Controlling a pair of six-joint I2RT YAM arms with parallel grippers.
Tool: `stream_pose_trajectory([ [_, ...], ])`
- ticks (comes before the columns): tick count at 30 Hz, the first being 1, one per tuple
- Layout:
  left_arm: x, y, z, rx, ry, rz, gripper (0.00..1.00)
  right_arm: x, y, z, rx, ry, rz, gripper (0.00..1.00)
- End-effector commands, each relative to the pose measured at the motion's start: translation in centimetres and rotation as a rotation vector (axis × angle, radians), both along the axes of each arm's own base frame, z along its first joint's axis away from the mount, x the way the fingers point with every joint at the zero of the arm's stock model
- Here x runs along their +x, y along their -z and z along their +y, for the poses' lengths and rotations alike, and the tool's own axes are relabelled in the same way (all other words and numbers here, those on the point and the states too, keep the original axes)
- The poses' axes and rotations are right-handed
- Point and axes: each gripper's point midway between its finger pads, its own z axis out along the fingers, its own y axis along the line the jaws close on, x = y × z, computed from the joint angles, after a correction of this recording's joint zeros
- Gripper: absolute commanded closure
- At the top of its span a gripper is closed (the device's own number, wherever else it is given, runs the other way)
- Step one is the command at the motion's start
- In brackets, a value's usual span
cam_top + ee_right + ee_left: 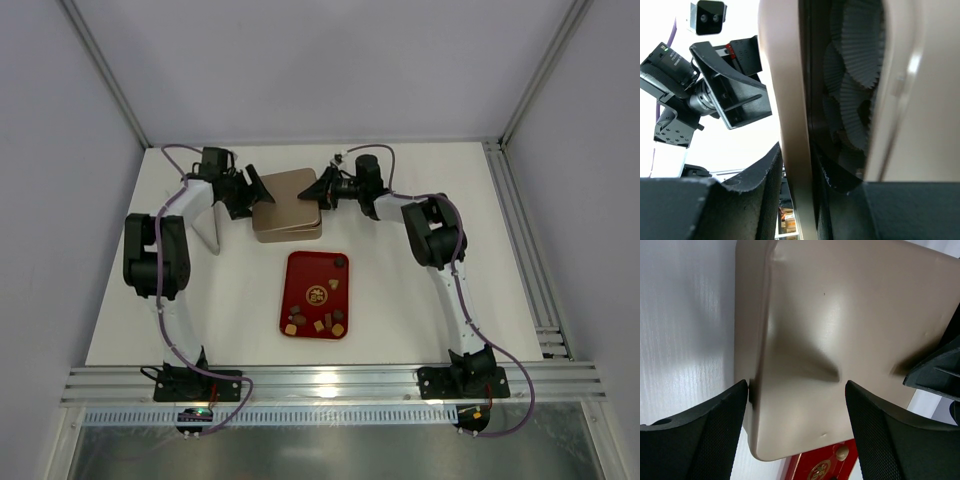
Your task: Pack the chocolate
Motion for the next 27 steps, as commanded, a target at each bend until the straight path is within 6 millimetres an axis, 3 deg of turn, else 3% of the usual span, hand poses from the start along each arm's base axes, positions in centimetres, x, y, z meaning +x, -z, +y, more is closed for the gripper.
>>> stream_pose_trajectory([
  [1,1.0,-1.1,0.0,0.020,0.017,-0.041,0.23,0.2,-3.4,-0.8,0.028,0.008,-0.082,0.69],
  [19,0.9,-1.5,-0.4,0.045,0.038,-0.023,0.23,1.3,-2.6,-5.0,-0.004,0.079,-0.076,0.66],
  [27,1.1,-2.5,-0.6,0.062,0.049,-0.021,0.23,1.4,-1.5,-5.6,-0.111,0.092,-0.120,0.62],
])
